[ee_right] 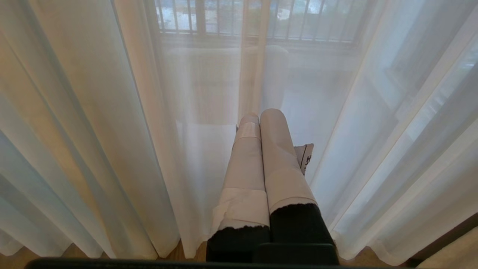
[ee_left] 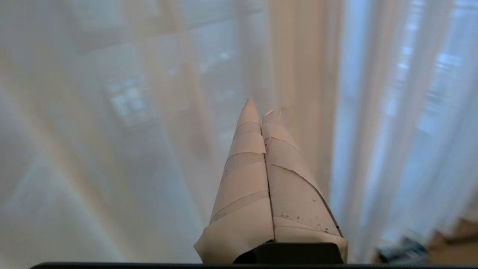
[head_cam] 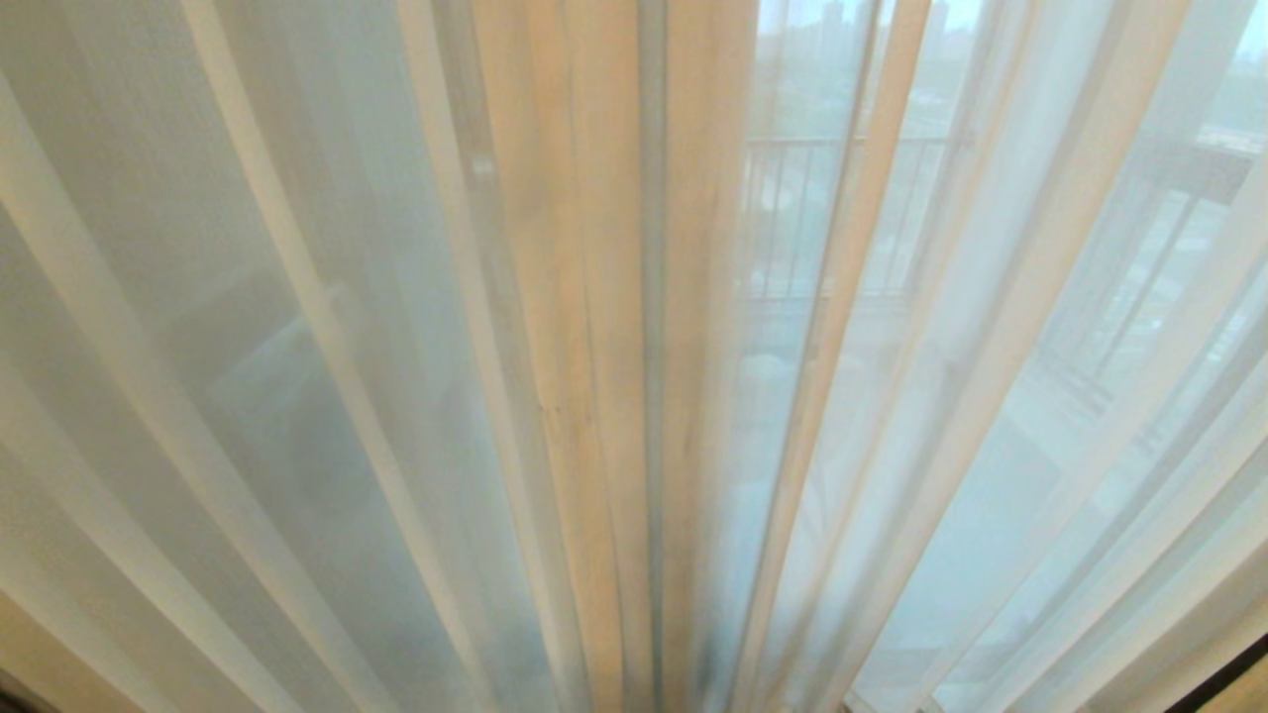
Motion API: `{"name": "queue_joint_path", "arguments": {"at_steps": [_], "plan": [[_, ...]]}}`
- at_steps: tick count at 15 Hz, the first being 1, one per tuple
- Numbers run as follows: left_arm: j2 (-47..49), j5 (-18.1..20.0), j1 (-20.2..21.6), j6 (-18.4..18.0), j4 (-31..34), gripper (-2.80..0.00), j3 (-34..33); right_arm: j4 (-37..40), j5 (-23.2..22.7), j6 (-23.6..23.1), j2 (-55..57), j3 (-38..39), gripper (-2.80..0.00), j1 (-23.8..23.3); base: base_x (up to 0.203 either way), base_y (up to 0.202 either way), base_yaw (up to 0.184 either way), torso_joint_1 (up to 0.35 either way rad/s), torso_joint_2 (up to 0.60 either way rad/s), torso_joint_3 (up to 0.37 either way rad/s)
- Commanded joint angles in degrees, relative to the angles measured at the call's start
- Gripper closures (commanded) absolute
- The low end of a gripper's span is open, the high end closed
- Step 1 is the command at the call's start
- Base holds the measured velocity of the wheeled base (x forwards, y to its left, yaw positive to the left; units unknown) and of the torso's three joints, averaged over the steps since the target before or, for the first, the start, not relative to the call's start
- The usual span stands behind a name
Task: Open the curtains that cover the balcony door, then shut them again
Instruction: Pull the outer curtains open on both sides, then pull the inner curtains open on both sides
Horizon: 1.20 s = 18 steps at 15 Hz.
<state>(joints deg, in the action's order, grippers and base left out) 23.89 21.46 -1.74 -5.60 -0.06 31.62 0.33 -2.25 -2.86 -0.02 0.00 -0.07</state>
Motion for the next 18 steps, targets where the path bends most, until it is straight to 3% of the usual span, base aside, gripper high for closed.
{"name": "queue_joint_path", "arguments": {"at_steps": [1, 7, 11, 12, 13, 18], "plan": [[8.5, 4.2, -1.1, -0.1, 0.0, 0.0, 3.1, 0.0, 0.0, 0.0, 0.0, 0.0, 0.0, 0.0, 0.0, 0.0, 0.0, 0.0, 0.0, 0.0], [23.3, 6.1, -13.5, -0.4, -0.8, 0.0, 9.9, 0.0, 0.0, 0.0, 0.0, 0.0, 0.0, 0.0, 0.0, 0.0, 0.0, 0.0, 0.0, 0.0], [34.2, 4.7, -19.1, -0.8, -6.2, 0.0, 14.6, 0.0, 0.0, 0.0, 0.0, 0.0, 0.0, 0.0, 0.0, 0.0, 0.0, 0.0, 0.0, 0.0], [36.3, 3.6, -20.5, -0.8, -7.5, -1.59, 15.7, 0.0, 0.0, 0.0, 0.0, 0.0, 0.0, 0.0, 0.0, 0.0, 0.0, 0.0, 0.0, 0.0], [38.1, 2.5, -21.4, -0.8, -8.8, -2.8, 16.8, 0.0, 0.0, 0.0, 0.0, 0.0, 0.0, 0.0, 0.0, 0.0, 0.0, 0.0, 0.0, 0.0], [46.1, -1.1, -22.1, -0.8, -12.6, -2.8, 22.6, 0.0, 0.0, 0.0, 0.0, 0.0, 0.0, 0.0, 0.0, 0.0, 0.0, 0.0, 0.0, 0.0]]}}
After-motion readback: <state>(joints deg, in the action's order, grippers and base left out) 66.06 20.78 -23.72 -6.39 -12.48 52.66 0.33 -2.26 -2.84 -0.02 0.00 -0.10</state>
